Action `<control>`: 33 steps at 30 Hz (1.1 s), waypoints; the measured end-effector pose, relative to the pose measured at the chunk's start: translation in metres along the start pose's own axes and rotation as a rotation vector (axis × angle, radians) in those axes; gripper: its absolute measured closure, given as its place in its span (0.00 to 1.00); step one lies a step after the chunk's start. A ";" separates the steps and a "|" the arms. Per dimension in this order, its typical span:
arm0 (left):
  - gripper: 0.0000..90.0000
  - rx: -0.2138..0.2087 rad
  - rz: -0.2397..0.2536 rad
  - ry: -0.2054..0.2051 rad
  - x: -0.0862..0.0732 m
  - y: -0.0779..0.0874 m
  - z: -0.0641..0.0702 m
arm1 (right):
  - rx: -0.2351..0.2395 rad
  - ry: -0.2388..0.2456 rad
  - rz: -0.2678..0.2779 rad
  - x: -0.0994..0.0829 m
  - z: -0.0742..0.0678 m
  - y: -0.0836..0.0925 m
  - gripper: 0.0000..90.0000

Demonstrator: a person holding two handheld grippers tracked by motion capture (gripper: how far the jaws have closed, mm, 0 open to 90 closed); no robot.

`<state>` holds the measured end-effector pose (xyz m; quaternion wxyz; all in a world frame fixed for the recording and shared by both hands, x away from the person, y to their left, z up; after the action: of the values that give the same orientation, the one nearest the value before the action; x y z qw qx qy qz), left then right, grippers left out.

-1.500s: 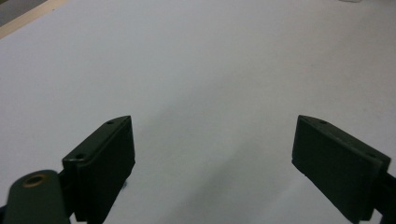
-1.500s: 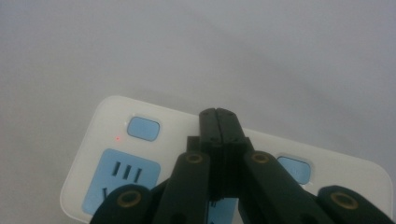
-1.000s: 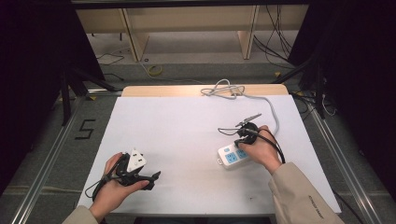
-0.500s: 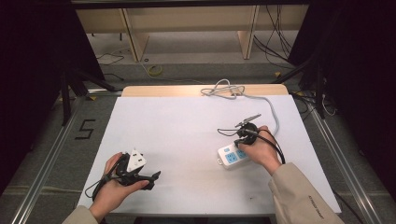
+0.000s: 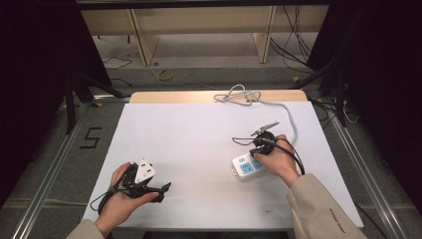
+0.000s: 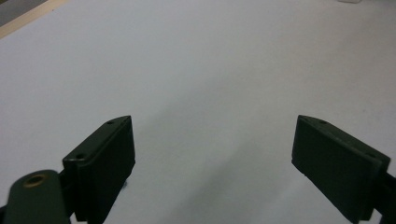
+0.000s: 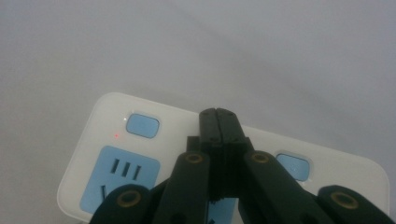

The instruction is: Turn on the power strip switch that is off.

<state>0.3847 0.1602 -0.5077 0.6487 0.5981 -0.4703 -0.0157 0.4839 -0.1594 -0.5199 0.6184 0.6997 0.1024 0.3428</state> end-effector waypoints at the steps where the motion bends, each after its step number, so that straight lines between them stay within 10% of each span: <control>1: 0.14 0.000 0.000 0.000 0.000 0.000 0.000 | 0.000 0.000 0.000 0.000 0.000 0.000 1.00; 33: 0.14 0.003 -0.002 0.004 -0.001 0.000 -0.001 | 0.004 0.020 0.090 0.000 -0.004 0.015 0.91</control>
<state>0.3848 0.1616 -0.5075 0.6486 0.5996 -0.4686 -0.0144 0.4771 -0.1597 -0.5060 0.6000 0.7013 0.0777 0.3771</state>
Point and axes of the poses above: each handheld gripper's, and its own axes: y roughly backward along the jaws, x roughly out of its top, z roughly to its right, the point moved 9 cm from there along -y, roughly forward along the jaws, and after that the axes turned 12 degrees about -z, right-handed, at the moved point
